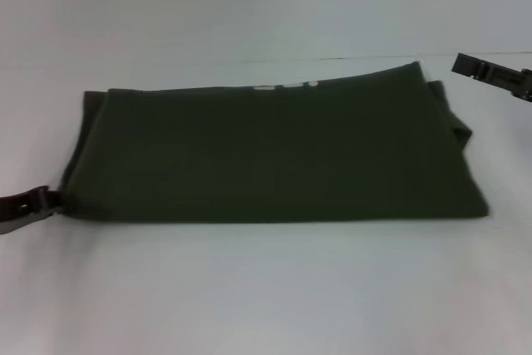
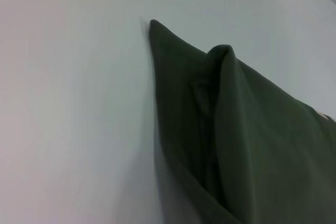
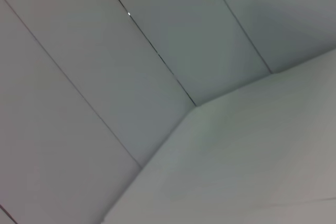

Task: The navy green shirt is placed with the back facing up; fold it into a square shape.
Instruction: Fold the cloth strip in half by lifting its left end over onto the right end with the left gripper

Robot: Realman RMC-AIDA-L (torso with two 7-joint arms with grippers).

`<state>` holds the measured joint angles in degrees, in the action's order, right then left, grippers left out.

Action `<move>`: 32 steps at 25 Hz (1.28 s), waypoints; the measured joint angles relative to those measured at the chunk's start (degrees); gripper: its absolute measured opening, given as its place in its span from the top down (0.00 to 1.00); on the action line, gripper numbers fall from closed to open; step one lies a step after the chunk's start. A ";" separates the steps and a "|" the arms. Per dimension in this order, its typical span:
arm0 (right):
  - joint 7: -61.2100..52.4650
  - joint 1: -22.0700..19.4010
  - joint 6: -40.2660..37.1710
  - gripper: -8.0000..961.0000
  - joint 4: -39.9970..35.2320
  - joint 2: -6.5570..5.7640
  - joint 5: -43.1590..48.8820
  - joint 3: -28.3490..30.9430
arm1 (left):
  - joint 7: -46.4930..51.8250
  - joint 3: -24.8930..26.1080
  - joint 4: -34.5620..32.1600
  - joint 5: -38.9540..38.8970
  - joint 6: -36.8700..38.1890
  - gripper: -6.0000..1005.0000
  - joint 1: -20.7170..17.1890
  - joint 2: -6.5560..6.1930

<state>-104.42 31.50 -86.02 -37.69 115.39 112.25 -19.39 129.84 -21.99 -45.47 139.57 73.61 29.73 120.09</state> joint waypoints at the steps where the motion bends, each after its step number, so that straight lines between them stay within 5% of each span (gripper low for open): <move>1: 0.03 0.01 0.03 0.05 0.02 0.40 -0.30 -0.05 | -0.34 0.26 -0.70 0.00 0.09 0.95 -0.60 -0.01; 6: 0.88 0.62 1.01 0.05 0.57 2.60 -3.22 -0.15 | -2.67 3.73 -3.31 0.05 1.30 0.95 -3.10 -0.69; 10: 1.37 1.16 1.97 0.05 1.50 3.04 -4.79 -0.42 | -3.84 6.99 -5.25 1.50 2.34 0.95 -4.42 -1.44; 23: 2.60 3.82 5.19 0.05 3.60 2.51 -5.25 -0.56 | -4.49 18.52 -11.42 5.36 5.71 0.95 -7.56 -3.60; 29: 3.03 2.47 4.64 0.05 3.59 1.90 -5.55 -0.55 | -4.66 17.82 -12.73 -5.65 19.35 0.95 -5.53 -3.73; 32: 3.31 1.52 3.69 0.05 3.45 1.81 -5.57 -0.36 | -4.52 13.72 -12.54 -12.87 25.19 0.95 -2.97 -2.65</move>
<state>-101.10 33.02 -82.33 -34.24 117.20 106.69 -19.75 125.32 -8.26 -58.01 126.70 98.80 26.76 117.43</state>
